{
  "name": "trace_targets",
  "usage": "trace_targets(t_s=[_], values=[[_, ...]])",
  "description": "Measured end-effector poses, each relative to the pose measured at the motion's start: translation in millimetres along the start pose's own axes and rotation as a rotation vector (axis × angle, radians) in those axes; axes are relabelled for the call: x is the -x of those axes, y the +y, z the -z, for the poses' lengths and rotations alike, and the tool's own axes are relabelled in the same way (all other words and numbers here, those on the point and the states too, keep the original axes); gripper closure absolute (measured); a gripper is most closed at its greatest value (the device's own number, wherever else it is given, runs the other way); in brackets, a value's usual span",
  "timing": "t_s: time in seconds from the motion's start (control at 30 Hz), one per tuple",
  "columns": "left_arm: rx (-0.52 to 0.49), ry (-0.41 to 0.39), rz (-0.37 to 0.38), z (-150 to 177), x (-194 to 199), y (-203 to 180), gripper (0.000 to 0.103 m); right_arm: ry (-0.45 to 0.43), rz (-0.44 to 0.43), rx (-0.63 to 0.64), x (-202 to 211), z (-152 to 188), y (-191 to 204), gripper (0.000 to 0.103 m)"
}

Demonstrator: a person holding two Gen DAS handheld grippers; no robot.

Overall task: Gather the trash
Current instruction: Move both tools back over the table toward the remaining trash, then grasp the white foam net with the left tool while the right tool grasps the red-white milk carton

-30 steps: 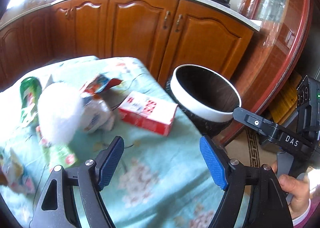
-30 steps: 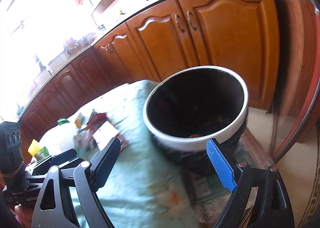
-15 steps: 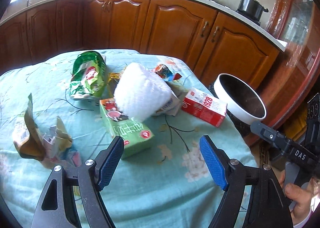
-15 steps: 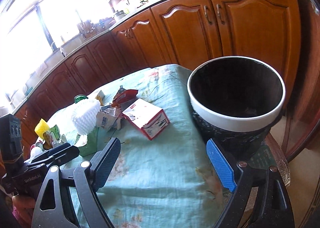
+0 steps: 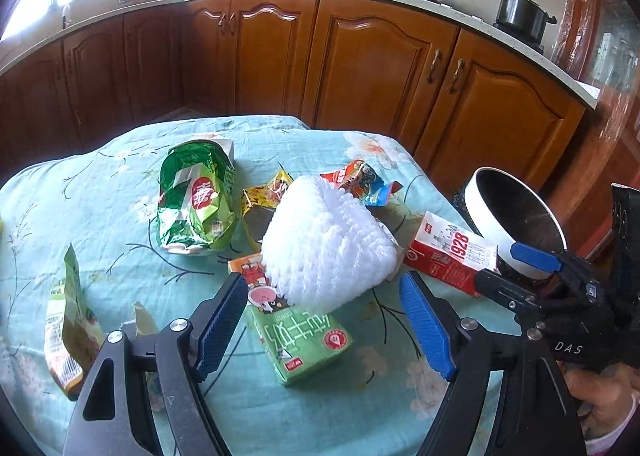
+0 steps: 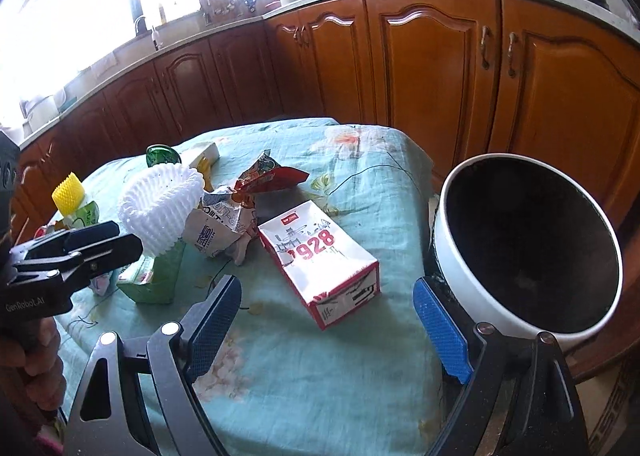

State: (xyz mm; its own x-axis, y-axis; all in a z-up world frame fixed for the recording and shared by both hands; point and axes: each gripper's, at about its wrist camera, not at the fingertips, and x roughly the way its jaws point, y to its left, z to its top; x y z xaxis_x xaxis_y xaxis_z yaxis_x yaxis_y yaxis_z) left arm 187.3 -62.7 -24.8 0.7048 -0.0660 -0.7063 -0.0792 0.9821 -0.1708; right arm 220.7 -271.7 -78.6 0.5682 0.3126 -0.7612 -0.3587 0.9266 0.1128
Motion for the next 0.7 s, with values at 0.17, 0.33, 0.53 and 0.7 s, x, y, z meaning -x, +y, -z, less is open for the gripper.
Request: trace_targets(t_s=[0.17,0.33,0.53,0.7], values=[[-0.013,0.008,-0.01,-9.3,-20.0,0.1,0.03,0.054,0.008,0.055,-27.1,-9.2,1.3,0.015],[-0.04,0.029,0.028,-10.5,-31.1,-4.8,0.065,0.085,0.01,0.05,-37.3,-7.7,1.9,0.041],[-0.052,0.008,0.084,-10.8,-23.3,-5.7,0.081,0.02,-0.013,-0.01,-8.3,-2.8,-1.2,0.042],[-0.074,-0.023,0.141,-2.5,-2.9,-12.9,0.081,-0.038,-0.032,-0.088,21.6,2.1,-9.6,0.043]])
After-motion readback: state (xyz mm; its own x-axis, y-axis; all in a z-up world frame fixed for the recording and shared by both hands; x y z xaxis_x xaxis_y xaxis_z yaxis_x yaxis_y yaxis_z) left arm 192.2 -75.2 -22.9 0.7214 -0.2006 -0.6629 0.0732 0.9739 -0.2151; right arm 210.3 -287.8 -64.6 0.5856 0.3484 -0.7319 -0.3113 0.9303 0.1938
